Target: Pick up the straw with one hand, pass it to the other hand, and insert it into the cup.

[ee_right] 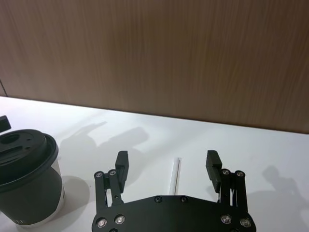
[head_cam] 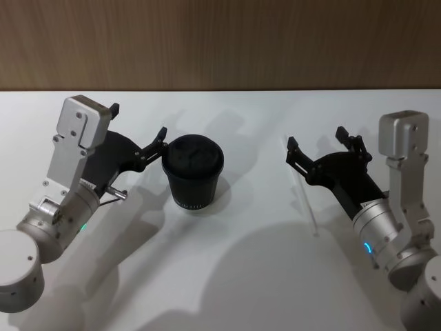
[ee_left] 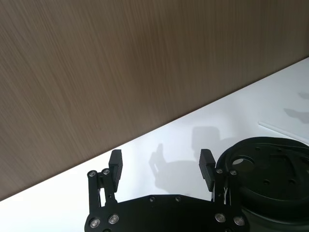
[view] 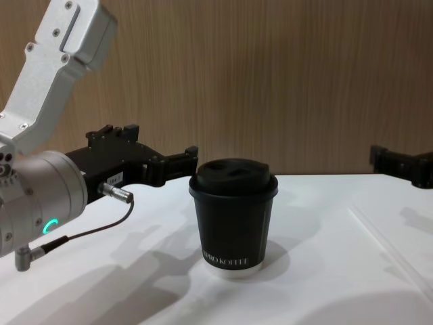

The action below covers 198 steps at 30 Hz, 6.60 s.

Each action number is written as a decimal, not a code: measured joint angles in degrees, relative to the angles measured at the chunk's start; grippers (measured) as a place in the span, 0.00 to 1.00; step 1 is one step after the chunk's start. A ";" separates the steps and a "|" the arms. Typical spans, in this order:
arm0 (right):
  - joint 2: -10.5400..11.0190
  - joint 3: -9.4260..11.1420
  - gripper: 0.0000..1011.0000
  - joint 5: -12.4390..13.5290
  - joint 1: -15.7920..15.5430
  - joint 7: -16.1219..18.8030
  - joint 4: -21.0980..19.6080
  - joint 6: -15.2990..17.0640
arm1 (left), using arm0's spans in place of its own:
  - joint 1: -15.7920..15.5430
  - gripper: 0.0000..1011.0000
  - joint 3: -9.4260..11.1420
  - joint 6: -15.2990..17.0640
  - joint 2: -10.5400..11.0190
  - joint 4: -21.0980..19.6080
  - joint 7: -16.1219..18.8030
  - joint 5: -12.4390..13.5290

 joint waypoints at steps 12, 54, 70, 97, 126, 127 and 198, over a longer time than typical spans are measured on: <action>-1.72 -1.15 0.99 -2.16 -1.59 -4.56 -3.75 10.09 | 0.00 0.99 0.00 0.00 0.00 0.00 0.00 0.00; -1.68 -0.85 0.99 -4.48 -4.21 -4.14 -3.05 17.57 | 0.00 0.99 0.00 0.00 0.00 0.00 0.00 0.00; -3.00 -0.17 0.99 -4.11 -2.09 -2.95 -0.15 18.01 | 0.00 0.99 0.00 0.00 0.00 0.00 0.00 0.00; -4.09 1.03 0.45 -3.76 -2.19 -0.95 1.29 18.23 | 0.00 0.99 0.00 0.00 0.00 0.00 0.00 0.00; -5.13 1.53 0.00 -4.22 -3.03 0.95 1.02 17.19 | 0.00 0.99 0.00 0.00 0.00 0.00 0.00 0.00; -5.13 1.55 0.00 -4.26 -3.02 0.99 0.99 17.04 | 0.00 0.99 0.00 0.00 0.00 0.00 0.00 0.00; 3.16 0.76 0.00 13.99 15.96 38.42 11.74 -11.24 | 0.00 0.99 0.00 0.00 0.00 0.00 0.00 0.00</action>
